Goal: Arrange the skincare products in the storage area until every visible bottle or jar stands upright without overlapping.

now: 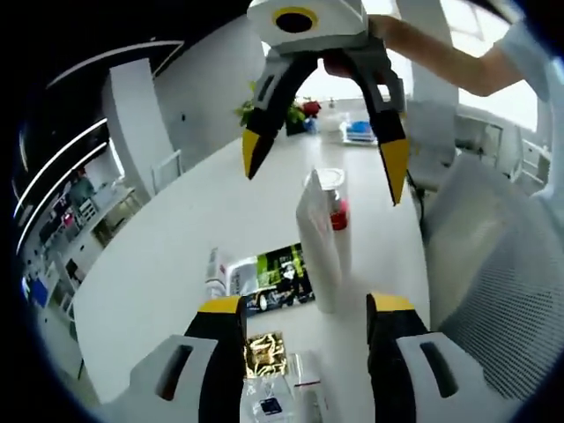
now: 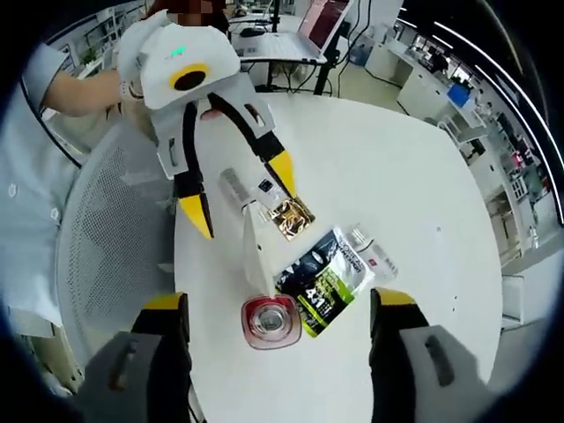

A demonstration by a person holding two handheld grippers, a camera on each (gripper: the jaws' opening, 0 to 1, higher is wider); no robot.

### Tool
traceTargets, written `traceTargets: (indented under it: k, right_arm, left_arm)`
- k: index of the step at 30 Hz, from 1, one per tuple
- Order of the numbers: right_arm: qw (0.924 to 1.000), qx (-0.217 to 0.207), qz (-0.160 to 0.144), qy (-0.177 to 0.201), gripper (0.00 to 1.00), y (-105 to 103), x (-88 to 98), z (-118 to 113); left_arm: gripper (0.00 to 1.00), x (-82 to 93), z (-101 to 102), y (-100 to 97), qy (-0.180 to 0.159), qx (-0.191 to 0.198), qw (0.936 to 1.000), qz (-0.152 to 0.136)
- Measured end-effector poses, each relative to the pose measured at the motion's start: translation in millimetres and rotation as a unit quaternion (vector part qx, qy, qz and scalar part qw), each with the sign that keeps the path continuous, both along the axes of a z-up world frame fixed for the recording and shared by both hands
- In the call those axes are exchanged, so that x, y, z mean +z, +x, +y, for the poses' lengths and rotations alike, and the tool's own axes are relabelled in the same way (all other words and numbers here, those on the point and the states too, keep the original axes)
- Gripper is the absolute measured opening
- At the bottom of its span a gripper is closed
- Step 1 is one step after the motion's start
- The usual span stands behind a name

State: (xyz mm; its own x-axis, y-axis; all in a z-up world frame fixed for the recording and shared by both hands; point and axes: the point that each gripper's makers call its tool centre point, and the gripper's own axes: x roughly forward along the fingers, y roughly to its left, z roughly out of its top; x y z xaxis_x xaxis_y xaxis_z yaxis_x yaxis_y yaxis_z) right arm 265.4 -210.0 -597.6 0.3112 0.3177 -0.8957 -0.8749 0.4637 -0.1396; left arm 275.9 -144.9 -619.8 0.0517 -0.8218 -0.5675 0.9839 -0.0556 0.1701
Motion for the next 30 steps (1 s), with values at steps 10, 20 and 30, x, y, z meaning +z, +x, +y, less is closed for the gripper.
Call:
traceTargets:
  k: [10, 20, 30]
  right_arm:
    - [0.9993, -0.028, -0.021, 0.016, 0.99, -8, 7.9, -9]
    - [0.9969, -0.055, -0.045, 0.034, 1.0, -14, 17.7, -21]
    - [0.9924, -0.088, -0.064, 0.057, 1.0, -24, 17.0, -29]
  left_arm:
    - [0.66, 12.4, 11, 4.7, 0.004, 0.021, 0.9998, 0.002]
    - [0.76, 17.7, 28, 8.2, -0.002, 0.045, 0.9988, 0.018]
    - [0.86, 28.2, 41, 12.6, -0.015, 0.073, 0.9971, 0.02]
